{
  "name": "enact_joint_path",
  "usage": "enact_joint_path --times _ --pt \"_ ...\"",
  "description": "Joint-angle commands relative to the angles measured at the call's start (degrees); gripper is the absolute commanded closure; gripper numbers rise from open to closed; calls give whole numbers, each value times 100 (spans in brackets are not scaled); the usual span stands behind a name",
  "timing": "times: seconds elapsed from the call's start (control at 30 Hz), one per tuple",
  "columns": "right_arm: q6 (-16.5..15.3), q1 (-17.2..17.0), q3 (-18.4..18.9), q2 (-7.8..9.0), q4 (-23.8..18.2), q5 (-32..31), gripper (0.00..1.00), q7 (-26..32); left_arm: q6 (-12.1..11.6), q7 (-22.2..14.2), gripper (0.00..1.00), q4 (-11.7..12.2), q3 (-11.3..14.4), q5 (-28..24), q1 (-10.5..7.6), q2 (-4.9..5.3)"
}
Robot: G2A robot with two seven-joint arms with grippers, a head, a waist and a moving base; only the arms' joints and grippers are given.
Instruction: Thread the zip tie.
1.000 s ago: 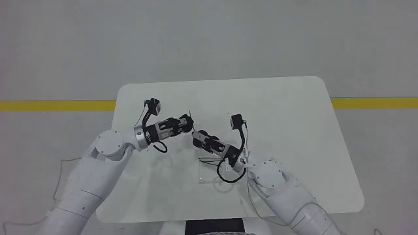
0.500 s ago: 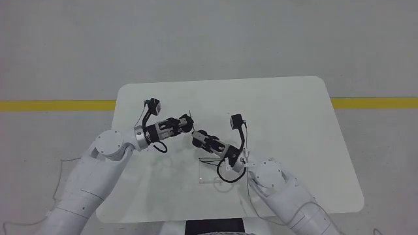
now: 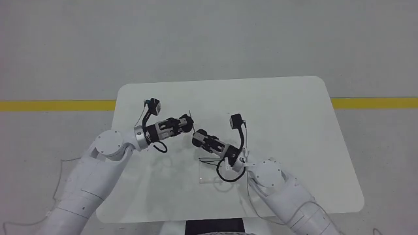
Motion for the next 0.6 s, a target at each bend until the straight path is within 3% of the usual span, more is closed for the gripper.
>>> enact_joint_path --times 0.0,0.17,0.23,0.57 --pt "15 1 4 -1 -3 -4 92 6 0 0 100 0 0 0 0 0" --pt "39 10 4 -10 0 -4 93 14 0 0 100 0 0 0 0 0" --pt "44 12 2 -13 7 -4 100 12 0 0 100 0 0 0 0 0" --pt "93 34 20 -28 51 10 100 23 0 0 100 0 0 0 0 0"
